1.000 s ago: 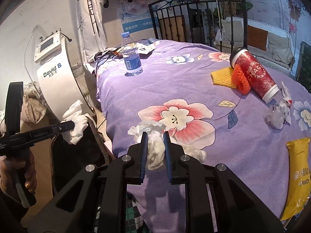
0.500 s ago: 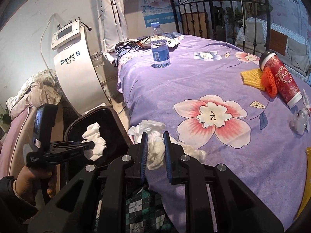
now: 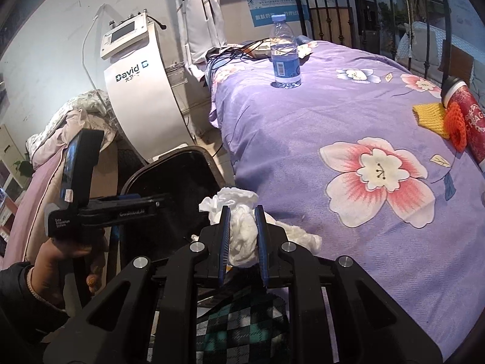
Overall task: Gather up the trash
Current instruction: 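Lower the right tool into the bin and release the tissue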
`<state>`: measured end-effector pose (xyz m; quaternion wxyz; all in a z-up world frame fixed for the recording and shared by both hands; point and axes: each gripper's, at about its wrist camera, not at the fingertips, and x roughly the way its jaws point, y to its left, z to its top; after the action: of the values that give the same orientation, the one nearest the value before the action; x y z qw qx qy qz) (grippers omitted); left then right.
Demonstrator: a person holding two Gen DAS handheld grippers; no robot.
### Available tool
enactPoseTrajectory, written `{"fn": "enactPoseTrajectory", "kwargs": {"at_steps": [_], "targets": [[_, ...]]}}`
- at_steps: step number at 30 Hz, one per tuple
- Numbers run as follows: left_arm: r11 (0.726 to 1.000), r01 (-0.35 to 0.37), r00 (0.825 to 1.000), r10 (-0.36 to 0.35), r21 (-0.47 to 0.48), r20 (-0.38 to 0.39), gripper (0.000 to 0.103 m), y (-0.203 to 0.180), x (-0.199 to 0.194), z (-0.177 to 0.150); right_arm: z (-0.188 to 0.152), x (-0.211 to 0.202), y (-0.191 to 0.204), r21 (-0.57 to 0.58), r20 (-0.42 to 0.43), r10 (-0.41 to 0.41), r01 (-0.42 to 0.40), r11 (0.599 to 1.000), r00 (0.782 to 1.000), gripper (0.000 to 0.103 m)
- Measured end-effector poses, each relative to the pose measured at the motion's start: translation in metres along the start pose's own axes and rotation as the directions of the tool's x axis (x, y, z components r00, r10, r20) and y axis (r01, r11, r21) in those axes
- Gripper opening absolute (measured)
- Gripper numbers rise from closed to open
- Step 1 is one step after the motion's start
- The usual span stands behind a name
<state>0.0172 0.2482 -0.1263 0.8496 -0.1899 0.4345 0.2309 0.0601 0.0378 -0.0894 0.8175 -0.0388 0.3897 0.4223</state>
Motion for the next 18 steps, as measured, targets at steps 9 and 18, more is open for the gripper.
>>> {"fn": "enactPoseTrajectory", "kwargs": {"at_steps": [9, 18], "targets": [[0.996, -0.049, 0.992, 0.058, -0.078, 0.109, 0.085, 0.029, -0.024, 0.028, -0.002, 0.054, 0.043, -0.042, -0.129, 0.175, -0.181, 0.983, 0.976, 0.017], [0.990, -0.061, 0.985, 0.079, -0.124, 0.152, 0.086, 0.044, -0.037, 0.033, -0.003, 0.102, 0.071, -0.067, -0.240, 0.228, -0.251, 0.966, 0.944, 0.017]]}}
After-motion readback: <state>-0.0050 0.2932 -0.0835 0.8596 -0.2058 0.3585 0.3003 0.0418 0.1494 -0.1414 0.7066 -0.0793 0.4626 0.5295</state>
